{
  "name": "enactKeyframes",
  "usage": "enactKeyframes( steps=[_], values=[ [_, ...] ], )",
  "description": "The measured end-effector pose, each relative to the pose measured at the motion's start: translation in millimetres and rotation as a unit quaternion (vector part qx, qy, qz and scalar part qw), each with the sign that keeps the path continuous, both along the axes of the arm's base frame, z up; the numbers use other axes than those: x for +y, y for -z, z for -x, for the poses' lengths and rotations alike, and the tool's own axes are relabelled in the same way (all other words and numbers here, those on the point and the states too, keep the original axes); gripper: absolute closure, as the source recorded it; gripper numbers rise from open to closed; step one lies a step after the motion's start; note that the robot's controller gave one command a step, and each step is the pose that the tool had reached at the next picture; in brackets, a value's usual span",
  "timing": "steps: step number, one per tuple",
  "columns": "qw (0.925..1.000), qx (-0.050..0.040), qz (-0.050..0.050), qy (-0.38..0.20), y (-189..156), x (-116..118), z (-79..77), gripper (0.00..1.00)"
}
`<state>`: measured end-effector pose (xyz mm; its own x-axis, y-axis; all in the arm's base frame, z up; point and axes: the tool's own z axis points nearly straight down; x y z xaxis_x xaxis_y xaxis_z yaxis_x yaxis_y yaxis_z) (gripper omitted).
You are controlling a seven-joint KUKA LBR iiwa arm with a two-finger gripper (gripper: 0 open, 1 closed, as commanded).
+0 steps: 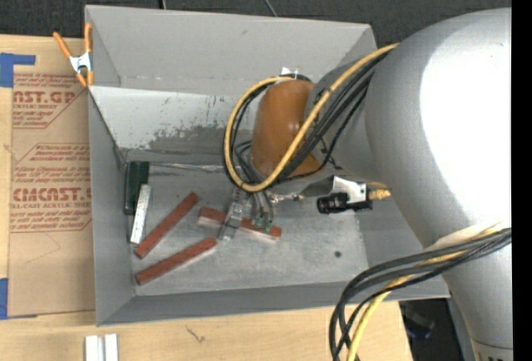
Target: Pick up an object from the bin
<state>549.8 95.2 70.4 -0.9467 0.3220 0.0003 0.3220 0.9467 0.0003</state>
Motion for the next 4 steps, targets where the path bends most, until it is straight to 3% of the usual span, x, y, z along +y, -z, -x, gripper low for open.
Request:
enactKeyframes(
  steps=[2, 4],
  values=[
    [1.0, 0.001, 0.0, 0.0, -3, 0, 0.8, 1.0],
    [1.0, 0.0031, 0.001, 0.0, -29, 0, 2.0, 1.0]
  ],
)
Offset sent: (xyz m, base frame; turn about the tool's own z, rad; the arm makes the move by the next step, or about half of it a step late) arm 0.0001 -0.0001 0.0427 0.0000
